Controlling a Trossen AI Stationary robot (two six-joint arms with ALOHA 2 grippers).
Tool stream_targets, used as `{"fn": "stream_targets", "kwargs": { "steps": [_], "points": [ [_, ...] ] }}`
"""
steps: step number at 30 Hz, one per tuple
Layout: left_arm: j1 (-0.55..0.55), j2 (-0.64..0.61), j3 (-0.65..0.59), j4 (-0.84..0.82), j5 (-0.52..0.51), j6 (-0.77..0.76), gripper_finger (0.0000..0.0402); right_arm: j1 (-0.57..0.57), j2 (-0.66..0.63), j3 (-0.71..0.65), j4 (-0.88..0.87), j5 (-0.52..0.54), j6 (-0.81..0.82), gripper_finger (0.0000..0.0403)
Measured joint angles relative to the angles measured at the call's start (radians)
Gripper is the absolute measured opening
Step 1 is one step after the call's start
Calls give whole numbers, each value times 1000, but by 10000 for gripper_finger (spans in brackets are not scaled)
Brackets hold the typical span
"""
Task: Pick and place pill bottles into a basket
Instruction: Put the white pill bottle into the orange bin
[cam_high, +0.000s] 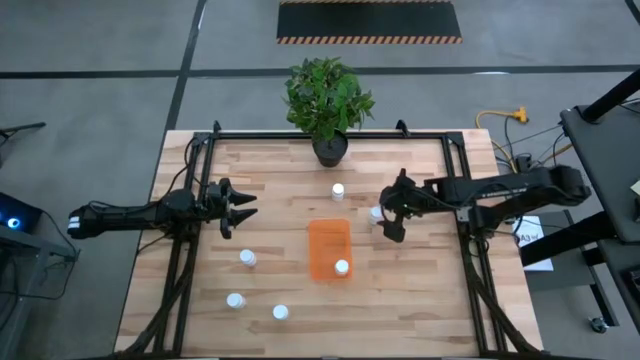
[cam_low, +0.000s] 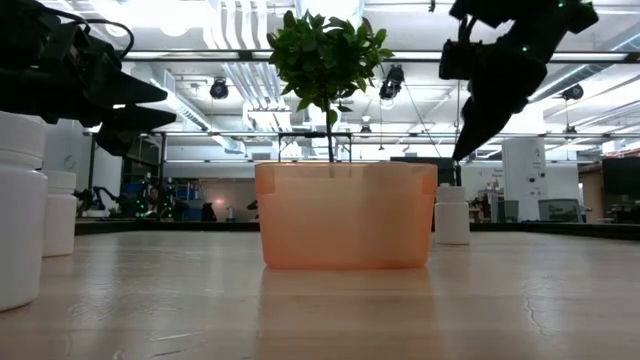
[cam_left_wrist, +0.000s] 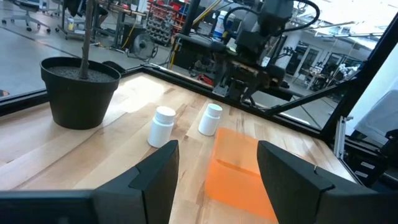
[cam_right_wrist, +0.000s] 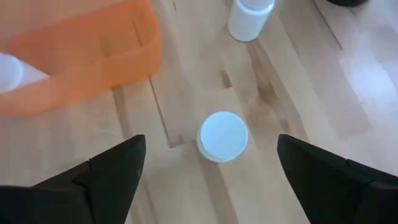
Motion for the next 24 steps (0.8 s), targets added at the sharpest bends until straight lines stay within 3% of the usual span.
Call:
{"fn": "stream_targets", "kwargs": {
  "steps": [11,24],
  "points": [
    [0,0,0,0,0,0,200,-103,88,-18,69,-142,-133,328],
    [0,0,0,0,0,0,200,-155,168,-21,95,-202,-194,327]
  ]
}}
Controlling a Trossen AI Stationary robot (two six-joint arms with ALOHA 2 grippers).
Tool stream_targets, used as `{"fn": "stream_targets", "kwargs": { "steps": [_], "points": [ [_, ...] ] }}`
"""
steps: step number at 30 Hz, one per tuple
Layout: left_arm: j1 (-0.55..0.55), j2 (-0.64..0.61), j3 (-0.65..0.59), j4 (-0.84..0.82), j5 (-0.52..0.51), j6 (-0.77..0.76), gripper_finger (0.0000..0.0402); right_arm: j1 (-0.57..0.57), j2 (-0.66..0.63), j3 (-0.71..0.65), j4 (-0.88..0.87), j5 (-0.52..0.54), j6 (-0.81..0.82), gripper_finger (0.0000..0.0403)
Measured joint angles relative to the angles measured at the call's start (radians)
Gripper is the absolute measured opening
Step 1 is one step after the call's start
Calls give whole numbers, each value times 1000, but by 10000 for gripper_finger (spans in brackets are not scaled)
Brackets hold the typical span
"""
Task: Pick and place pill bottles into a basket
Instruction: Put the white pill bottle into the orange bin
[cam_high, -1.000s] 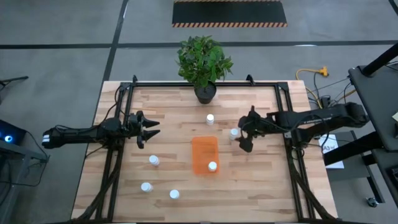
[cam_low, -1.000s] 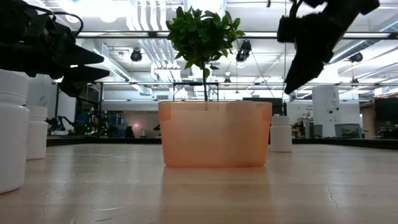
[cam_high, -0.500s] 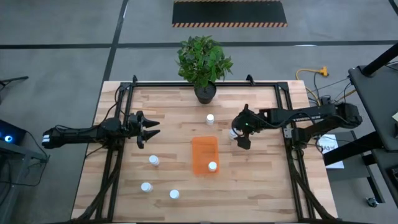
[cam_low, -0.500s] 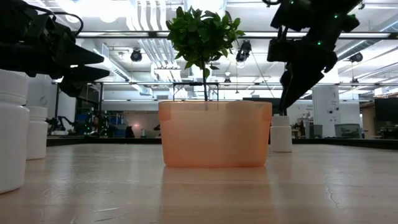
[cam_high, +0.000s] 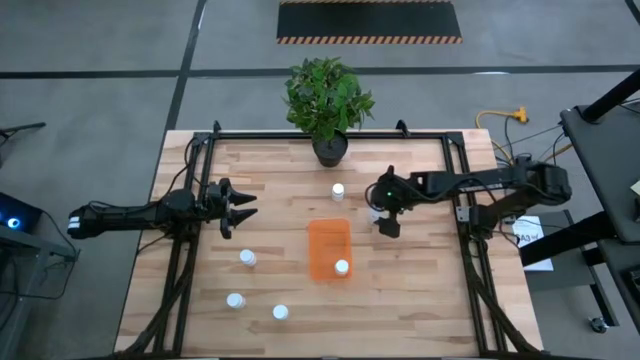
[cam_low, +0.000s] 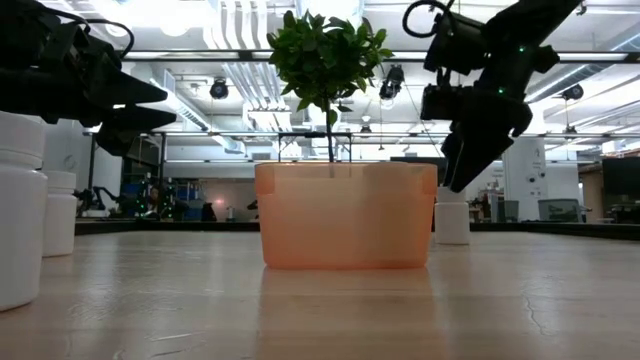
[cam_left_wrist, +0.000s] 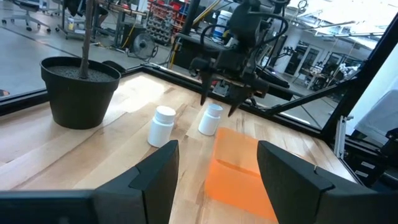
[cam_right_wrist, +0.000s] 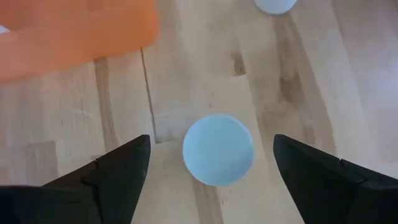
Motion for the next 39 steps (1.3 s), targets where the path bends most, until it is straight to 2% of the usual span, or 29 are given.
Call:
{"fn": "stream_targets", "kwargs": {
  "steps": [12,15,19,26,31,39],
  "points": [
    [0,0,0,0,0,0,200,-1,45,-5,37,-5,11,326],
    [0,0,0,0,0,0,200,-5,45,-8,43,-4,26,315],
    [0,0,0,0,0,0,200,-6,44,-11,46,-4,30,264],
    [0,0,0,0,0,0,200,-6,34,-11,47,-8,49,143],
    [0,0,0,0,0,0,200,-5,8,-9,43,-52,77,143],
    [0,0,0,0,0,0,200,-2,-93,22,14,-56,128,143]
  ]
}}
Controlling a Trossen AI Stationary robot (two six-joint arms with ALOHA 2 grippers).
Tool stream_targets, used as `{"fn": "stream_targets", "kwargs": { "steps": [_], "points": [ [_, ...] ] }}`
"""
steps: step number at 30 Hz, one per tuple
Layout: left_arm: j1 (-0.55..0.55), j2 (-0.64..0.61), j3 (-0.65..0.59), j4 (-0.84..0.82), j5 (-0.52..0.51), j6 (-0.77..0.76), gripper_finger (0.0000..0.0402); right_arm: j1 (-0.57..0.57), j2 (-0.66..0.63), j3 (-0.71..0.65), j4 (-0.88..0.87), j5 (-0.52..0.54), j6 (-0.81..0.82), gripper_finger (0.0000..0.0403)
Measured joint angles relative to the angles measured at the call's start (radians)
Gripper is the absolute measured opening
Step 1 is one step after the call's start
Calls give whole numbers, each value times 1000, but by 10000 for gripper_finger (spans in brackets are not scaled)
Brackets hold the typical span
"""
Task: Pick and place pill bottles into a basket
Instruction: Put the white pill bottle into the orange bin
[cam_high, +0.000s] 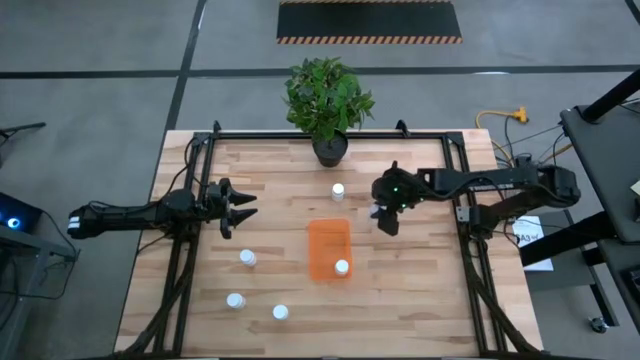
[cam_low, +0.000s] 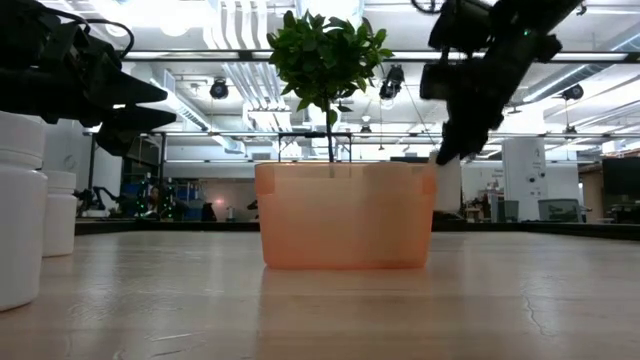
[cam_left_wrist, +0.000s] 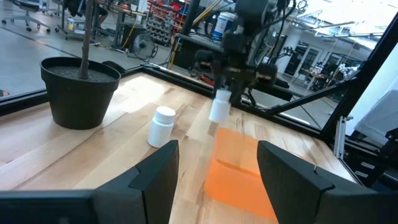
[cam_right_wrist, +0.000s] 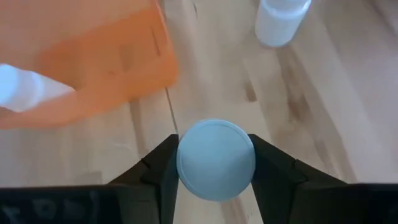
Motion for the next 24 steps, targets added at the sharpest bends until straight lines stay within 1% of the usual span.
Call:
{"fn": "stream_targets", "kwargs": {
  "steps": [3,8,12,18,24],
  "points": [
    [0,0,0,0,0,0,200,11,-28,45,-81,13,-19,143],
    [0,0,0,0,0,0,200,52,-34,158,-217,57,-66,143],
    [0,0,0,0,0,0,200,91,-26,244,-249,75,-60,143],
    [0,0,0,0,0,0,200,162,6,343,-282,165,-37,143],
    [0,0,0,0,0,0,200,223,101,431,-286,169,-22,143]
  ]
}}
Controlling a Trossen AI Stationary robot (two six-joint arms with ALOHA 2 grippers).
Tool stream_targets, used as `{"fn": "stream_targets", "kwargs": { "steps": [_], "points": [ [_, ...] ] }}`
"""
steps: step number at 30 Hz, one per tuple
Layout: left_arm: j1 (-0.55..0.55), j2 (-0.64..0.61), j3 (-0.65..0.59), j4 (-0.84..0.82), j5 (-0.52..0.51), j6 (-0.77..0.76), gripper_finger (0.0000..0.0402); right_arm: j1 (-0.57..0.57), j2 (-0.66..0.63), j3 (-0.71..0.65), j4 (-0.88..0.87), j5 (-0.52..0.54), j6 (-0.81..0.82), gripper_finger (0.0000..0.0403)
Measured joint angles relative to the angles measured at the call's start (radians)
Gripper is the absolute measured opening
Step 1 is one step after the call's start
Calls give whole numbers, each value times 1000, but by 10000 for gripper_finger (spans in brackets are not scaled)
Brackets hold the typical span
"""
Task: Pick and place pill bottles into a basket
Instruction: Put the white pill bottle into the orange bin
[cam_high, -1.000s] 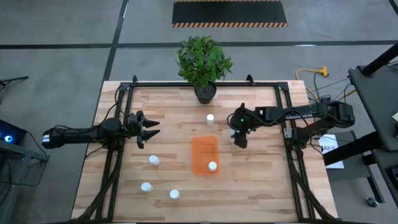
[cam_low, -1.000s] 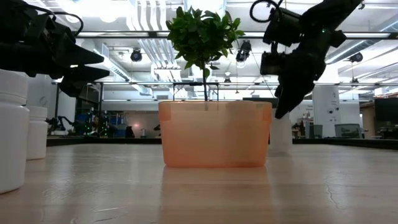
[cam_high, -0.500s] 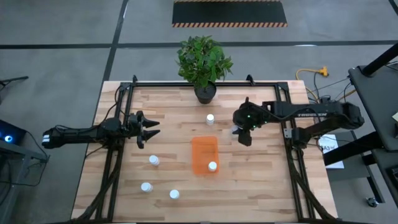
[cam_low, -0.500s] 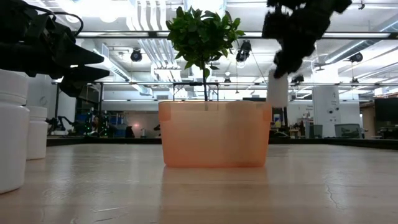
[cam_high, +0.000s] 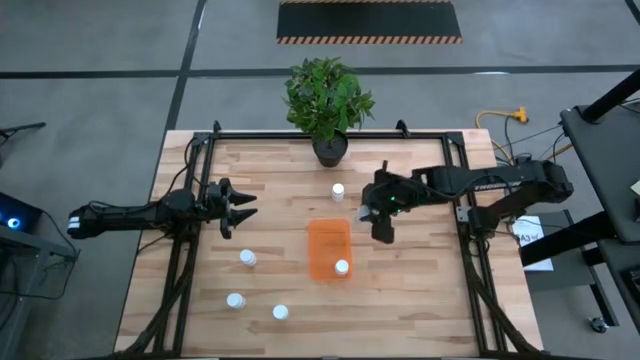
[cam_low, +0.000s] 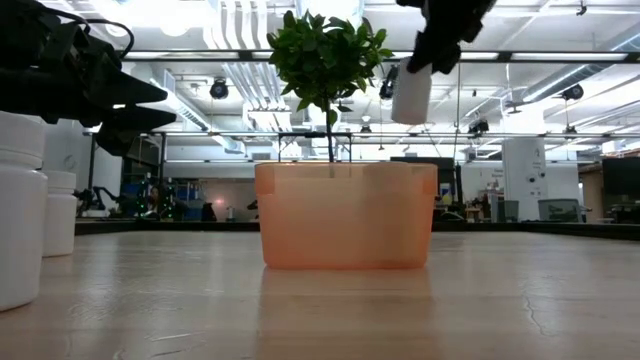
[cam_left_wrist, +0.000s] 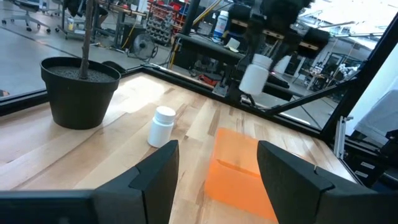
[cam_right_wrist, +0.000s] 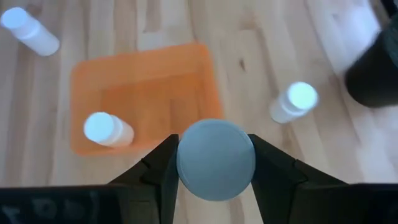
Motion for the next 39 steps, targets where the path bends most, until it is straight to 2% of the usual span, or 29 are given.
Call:
{"fn": "stream_targets", "kwargs": {
  "steps": [7,17,29,39],
  "points": [
    [0,0,0,0,0,0,200,74,110,51,20,0,8,143],
    [0,0,0,0,0,0,200,150,205,54,107,-1,11,143],
    [0,0,0,0,0,0,200,158,332,50,192,-3,-1,143],
    [0,3,0,0,0,0,200,155,361,6,256,-3,-18,143]
  ]
}}
